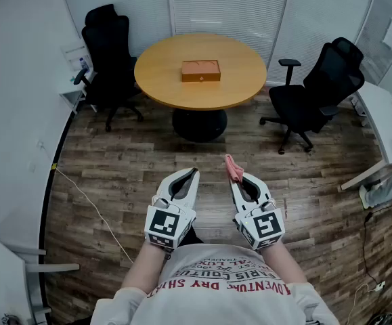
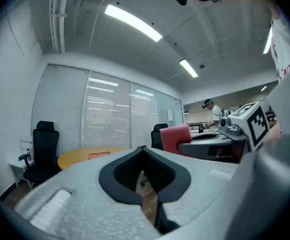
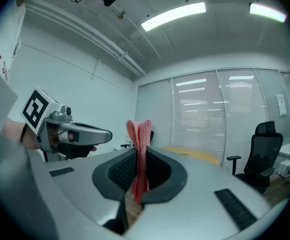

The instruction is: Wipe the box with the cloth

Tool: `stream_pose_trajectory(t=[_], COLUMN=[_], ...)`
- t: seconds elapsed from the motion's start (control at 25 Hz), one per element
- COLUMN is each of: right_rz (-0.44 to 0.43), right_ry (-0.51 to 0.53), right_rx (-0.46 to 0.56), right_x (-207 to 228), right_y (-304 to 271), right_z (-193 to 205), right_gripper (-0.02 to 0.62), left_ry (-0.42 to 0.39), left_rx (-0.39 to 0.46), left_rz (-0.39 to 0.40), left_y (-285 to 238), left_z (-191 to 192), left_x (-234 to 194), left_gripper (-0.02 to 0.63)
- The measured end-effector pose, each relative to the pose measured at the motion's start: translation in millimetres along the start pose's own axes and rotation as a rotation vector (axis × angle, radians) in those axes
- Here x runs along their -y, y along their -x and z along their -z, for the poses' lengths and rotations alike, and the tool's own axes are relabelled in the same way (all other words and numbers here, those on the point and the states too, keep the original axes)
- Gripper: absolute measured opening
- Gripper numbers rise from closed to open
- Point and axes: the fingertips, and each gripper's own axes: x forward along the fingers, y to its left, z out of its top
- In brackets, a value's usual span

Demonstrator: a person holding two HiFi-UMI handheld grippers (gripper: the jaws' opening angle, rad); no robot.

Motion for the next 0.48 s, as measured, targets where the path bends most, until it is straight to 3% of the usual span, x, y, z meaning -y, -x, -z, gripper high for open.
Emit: stream_pose_trajectory(t=[0.48], right_rz=[0.017], right_ry=[-0.054], right_rx=[-0.024], right_x=[7.1], right_y=[-10.8], right_z=[9.5], right_gripper=[0.026], left_ry=[0.015], left_rx=[-0.031], left_rz=[0.034], left_y=[-13.7], left_z=[10.6], left_x=[-5.3], left_gripper=[0.009])
